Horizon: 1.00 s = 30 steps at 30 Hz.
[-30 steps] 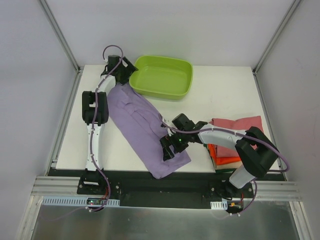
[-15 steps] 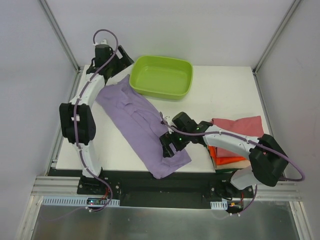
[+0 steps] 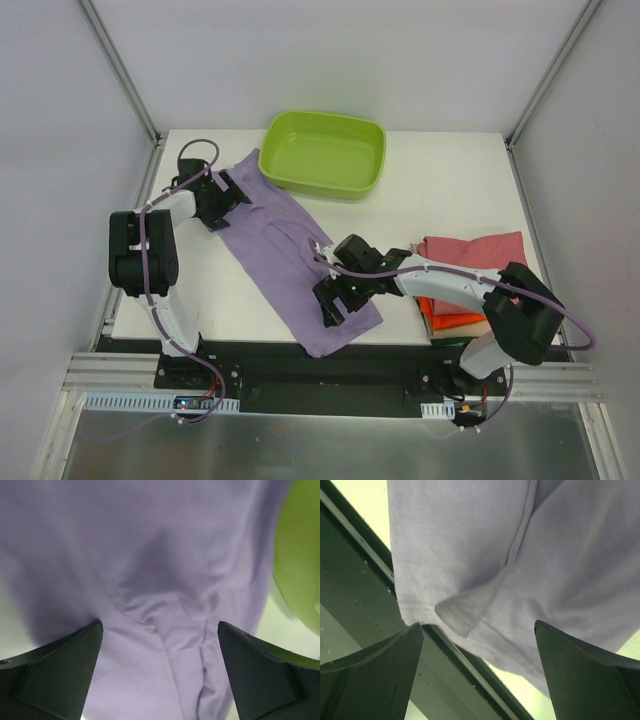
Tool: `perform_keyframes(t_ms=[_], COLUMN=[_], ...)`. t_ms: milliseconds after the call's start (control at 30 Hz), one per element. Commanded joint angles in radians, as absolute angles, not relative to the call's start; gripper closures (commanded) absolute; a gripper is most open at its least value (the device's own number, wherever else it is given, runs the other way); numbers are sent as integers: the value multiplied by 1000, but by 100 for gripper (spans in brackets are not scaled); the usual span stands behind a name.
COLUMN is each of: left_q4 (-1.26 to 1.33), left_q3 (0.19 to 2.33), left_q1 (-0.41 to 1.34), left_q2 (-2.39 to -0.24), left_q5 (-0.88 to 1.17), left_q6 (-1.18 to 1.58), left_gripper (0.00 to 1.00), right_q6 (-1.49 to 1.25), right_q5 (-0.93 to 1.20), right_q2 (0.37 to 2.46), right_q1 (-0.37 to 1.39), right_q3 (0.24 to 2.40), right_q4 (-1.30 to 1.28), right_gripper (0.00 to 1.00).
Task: Fold and stack the t-shirts
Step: Rotate the tshirt 120 degrees
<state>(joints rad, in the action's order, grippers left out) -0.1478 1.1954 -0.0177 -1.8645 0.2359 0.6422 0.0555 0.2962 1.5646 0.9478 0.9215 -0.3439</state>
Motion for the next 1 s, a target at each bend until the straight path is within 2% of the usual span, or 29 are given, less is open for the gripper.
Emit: perform_keyframes(t_ms=[0, 233, 400, 567, 633, 767, 967], left_q4=[-169, -201, -250, -331, -351, -377, -374], left_q3=[1125, 1120, 1182, 1304, 1315, 1214, 953], left_q1=[-92, -163, -175, -175, -170, -101, 82], left_q2=[-1848, -1861, -1839, -1868, -1836, -1663, -1453], left_q5=[209, 203, 150, 146, 163, 71, 75], left_q6=[689, 686, 657, 634, 626, 643, 716], left_gripper=[1, 1, 1, 1, 1, 1, 1], right_q6=[11, -35, -9, 34, 55, 64, 75], right_q5=[339, 258, 170, 178, 146, 48, -44], right_q2=[1436, 1322, 1341, 1402, 1433, 1500, 1543], right_q1=[948, 861, 847, 897, 923, 959, 1009], right_q3=[867, 798, 827, 856, 871, 926, 919], right_q4=[-313, -313, -383, -390, -393, -437, -437], right_gripper=[4, 4, 1, 12, 13, 16, 23])
